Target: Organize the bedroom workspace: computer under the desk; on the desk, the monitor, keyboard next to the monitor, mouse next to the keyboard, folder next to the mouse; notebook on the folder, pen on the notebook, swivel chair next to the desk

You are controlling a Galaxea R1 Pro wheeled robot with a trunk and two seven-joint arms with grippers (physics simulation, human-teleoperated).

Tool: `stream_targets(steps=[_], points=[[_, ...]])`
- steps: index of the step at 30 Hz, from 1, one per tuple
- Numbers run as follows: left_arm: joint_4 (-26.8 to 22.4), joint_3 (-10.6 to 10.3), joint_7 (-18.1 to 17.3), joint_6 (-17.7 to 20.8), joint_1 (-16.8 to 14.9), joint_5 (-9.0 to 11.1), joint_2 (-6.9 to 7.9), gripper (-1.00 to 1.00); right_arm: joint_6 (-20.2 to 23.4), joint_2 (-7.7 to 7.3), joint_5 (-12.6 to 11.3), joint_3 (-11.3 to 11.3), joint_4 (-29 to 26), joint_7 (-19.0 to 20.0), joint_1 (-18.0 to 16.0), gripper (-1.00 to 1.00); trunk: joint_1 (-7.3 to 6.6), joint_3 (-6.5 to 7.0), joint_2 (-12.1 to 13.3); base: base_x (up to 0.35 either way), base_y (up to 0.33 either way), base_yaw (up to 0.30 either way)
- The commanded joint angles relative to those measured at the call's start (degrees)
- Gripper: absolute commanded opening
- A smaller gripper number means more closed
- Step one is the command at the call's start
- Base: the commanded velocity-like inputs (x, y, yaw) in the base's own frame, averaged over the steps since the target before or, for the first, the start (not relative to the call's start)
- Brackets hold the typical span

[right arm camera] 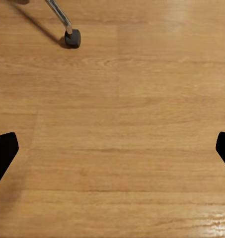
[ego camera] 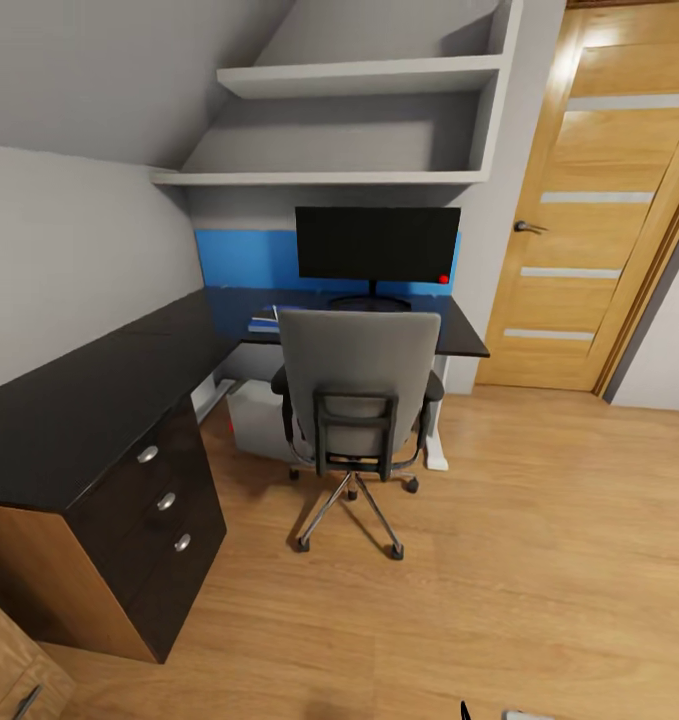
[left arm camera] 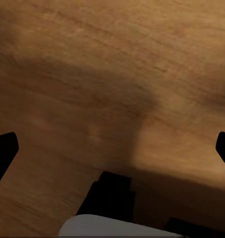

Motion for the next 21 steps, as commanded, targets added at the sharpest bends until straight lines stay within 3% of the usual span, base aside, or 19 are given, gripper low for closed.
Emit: stream_targets(steps=[1, 21], points=[[0.0, -0.5, 0.1, 0.1, 0.0, 0.5, 0.04, 1.00, -0.3, 0.00, 0.1, -0.4, 0.1, 0.1, -0.1, 1.00, -0.23, 0.13, 0.4, 0.000, 0.000, 0.000], [0.0, -0.4, 0.0, 0.7, 0.0, 0.7, 0.05, 1.00, -0.3, 0.00, 0.0, -0.4, 0.1, 0.1, -0.1, 1.00, -4.63, 3.72, 8.4, 0.000, 0.000, 0.000]])
